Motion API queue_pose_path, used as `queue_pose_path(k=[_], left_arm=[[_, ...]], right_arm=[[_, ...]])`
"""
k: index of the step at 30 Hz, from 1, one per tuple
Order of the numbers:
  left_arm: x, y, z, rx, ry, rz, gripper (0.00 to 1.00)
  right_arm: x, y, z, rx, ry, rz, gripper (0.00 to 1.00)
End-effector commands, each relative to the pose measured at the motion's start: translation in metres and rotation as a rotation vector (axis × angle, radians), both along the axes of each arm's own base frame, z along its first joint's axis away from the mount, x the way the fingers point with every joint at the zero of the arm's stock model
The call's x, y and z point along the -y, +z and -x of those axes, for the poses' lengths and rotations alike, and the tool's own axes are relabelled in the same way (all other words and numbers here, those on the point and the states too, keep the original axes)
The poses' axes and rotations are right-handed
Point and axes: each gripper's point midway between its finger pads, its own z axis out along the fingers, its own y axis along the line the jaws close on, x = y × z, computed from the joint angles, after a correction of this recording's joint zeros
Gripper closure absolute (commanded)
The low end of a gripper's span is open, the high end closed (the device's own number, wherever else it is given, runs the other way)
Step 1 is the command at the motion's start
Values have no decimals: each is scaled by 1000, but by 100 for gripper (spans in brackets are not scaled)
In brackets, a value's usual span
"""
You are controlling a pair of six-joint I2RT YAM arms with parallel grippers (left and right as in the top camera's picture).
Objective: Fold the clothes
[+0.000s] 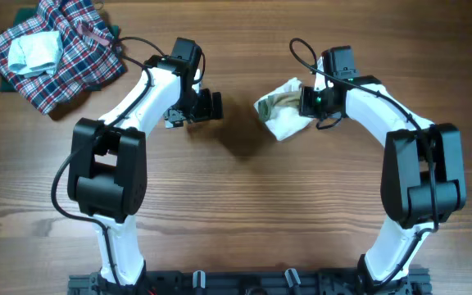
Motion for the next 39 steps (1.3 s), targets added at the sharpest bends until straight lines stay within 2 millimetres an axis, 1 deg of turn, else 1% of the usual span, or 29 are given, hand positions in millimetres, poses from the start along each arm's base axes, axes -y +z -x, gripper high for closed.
queue_pose_path(k=[1, 3, 7, 8, 11, 13, 14, 16, 20, 24, 28, 30, 32, 33, 34, 35, 36, 37, 38, 39], left_arm=[[11, 13, 0, 12, -5, 59, 0], [15, 14, 3, -2, -8, 84, 0], [17, 14, 9, -25, -10, 94, 0], [17, 14, 10, -33, -10, 96, 0], [22, 16, 17, -64, -14, 132, 0], [27, 18, 22, -89, -16, 162, 0], [29, 19, 27, -109, -16, 177, 0], [32, 20, 34, -140, -16, 198, 0], [44, 28, 50, -222, -14, 285, 0], [60, 39, 56, -257, -19, 396, 0], [77, 47, 51, -236, -42, 485, 0], [91, 50, 47, -230, -22, 519, 0], [107, 51, 47, -230, -5, 551, 0], [114, 48, 49, -235, 6, 554, 0], [121, 43, 52, -243, 19, 557, 0], [129, 38, 56, -248, 27, 561, 0], [136, 32, 60, -249, 34, 565, 0], [142, 28, 62, -247, 39, 571, 0], [148, 23, 64, -244, 48, 579, 0], [151, 20, 64, -238, 56, 587, 0]], right_arm=[[-12, -11, 23, -123, -61, -86, 96], [-13, -13, 38, -196, -84, -99, 96], [-27, -12, 69, -337, -86, -159, 96], [-33, -10, 77, -369, -77, -184, 96], [-53, 1, 86, -419, -92, -270, 96], [-67, 12, 82, -410, -100, -341, 96], [-79, 21, 77, -392, -98, -395, 96], [-94, 34, 67, -364, -112, -469, 96], [-119, 47, 42, -286, -170, -542, 96], [-129, 58, 22, -222, -200, -602, 96], [-130, 67, 11, -175, -182, -613, 96], [-123, 80, -1, -111, -159, -600, 96], [-107, 98, -14, -43, -153, -591, 95], [-95, 110, -21, -5, -157, -590, 90], [-76, 123, -29, 39, -169, -587, 75], [-63, 131, -34, 61, -185, -584, 54], [-46, 140, -38, 89, -200, -581, 39], [-23, 149, -42, 119, -228, -576, 30], [-7, 154, -44, 137, -253, -574, 24], [12, 158, -44, 147, -292, -572, 21]])
